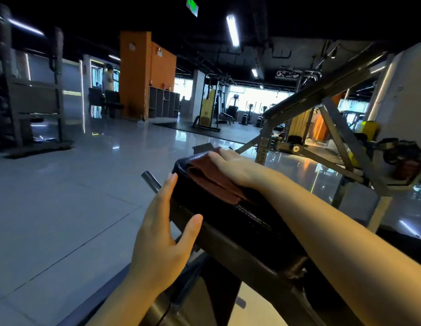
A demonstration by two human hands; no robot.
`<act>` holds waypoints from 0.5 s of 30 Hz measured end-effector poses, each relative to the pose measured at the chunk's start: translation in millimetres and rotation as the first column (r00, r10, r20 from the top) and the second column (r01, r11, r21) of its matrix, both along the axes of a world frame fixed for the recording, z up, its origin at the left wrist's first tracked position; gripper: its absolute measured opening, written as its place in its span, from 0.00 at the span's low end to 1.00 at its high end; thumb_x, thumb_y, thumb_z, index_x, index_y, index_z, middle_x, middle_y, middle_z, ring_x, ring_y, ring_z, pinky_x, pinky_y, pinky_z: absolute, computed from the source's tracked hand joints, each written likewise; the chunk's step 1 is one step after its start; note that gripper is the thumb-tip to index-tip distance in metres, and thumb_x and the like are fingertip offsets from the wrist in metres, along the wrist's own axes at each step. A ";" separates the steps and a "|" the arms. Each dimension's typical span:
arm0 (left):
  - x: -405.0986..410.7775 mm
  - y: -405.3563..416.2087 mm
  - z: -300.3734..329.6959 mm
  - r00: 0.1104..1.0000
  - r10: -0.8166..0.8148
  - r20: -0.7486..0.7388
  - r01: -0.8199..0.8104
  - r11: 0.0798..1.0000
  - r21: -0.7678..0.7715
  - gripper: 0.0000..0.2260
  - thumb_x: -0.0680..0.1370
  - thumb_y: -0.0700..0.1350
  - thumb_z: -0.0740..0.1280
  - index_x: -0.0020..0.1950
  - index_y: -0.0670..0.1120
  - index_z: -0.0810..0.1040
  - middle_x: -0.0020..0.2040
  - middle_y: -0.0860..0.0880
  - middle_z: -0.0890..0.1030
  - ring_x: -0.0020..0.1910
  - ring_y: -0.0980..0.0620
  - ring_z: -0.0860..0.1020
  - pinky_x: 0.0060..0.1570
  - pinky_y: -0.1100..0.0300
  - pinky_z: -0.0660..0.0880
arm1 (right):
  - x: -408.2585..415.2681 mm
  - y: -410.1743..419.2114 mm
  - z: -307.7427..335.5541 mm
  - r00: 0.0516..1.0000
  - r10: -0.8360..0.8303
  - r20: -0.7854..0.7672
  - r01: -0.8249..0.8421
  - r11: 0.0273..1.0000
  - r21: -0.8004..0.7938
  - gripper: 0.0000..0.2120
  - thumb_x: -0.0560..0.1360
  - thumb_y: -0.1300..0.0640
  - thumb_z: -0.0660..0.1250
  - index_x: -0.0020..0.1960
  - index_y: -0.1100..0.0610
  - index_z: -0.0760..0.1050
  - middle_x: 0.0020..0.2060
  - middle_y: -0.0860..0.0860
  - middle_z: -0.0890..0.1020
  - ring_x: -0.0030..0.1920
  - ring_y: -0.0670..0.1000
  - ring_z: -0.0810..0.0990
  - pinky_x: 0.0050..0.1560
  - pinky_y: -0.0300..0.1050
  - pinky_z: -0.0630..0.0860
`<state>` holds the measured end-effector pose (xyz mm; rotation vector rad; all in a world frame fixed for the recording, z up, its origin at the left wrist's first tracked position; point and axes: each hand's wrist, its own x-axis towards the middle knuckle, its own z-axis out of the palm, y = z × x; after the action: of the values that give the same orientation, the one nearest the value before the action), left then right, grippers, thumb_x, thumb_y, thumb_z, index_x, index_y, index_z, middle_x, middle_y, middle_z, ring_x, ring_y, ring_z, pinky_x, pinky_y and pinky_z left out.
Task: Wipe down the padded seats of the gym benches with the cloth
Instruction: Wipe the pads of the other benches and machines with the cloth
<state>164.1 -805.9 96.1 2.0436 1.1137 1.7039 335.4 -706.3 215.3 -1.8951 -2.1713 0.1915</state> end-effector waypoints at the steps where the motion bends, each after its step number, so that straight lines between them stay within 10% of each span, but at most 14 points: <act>1: -0.5 0.1 0.2 1.000 -0.013 0.018 0.013 1.000 0.009 0.31 0.71 0.67 0.58 0.70 0.75 0.48 0.67 0.79 0.57 0.66 0.80 0.56 0.56 0.83 0.57 | -16.3 -7.6 1.6 0.999 0.042 0.000 -0.042 0.999 0.010 0.37 0.77 0.29 0.41 0.79 0.49 0.51 0.79 0.50 0.53 0.78 0.54 0.52 0.75 0.63 0.51; 4: -6.8 -2.8 -3.7 0.997 -0.017 0.072 0.015 1.000 0.023 0.34 0.76 0.59 0.67 0.68 0.78 0.46 0.68 0.73 0.59 0.66 0.78 0.59 0.58 0.81 0.61 | -34.9 -45.7 0.5 0.992 0.116 0.050 -0.119 0.992 0.050 0.34 0.79 0.33 0.44 0.80 0.48 0.46 0.80 0.47 0.48 0.79 0.50 0.46 0.76 0.63 0.46; 7: -25.2 -11.6 -18.6 0.987 0.161 -0.027 -0.157 0.982 0.107 0.36 0.79 0.48 0.65 0.75 0.70 0.44 0.76 0.67 0.52 0.76 0.64 0.52 0.70 0.55 0.58 | -12.2 -94.3 -14.2 0.969 0.195 0.150 -0.207 0.976 0.070 0.41 0.73 0.26 0.46 0.79 0.44 0.43 0.79 0.41 0.45 0.78 0.43 0.44 0.77 0.58 0.42; 11: -47.7 -14.6 -51.5 0.889 0.325 -0.323 -0.265 0.940 0.217 0.29 0.79 0.58 0.54 0.79 0.52 0.55 0.78 0.50 0.58 0.77 0.50 0.55 0.64 0.41 0.64 | 26.6 -121.0 -24.2 0.986 0.161 0.038 -0.164 0.983 0.085 0.39 0.72 0.24 0.46 0.78 0.41 0.46 0.78 0.37 0.48 0.76 0.37 0.45 0.78 0.52 0.46; 15: -45.5 -9.6 -60.8 0.909 0.290 -0.300 -0.266 0.956 0.120 0.28 0.80 0.65 0.46 0.79 0.56 0.52 0.78 0.50 0.58 0.78 0.53 0.51 0.65 0.41 0.62 | 31.2 -104.5 -14.6 0.998 0.020 -0.059 -0.022 0.999 -0.038 0.41 0.70 0.28 0.44 0.79 0.44 0.48 0.78 0.40 0.49 0.77 0.40 0.47 0.78 0.55 0.44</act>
<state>118.6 -815.5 35.2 2.3621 1.5275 1.5961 366.5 -810.8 200.7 -1.8641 -2.1648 0.2916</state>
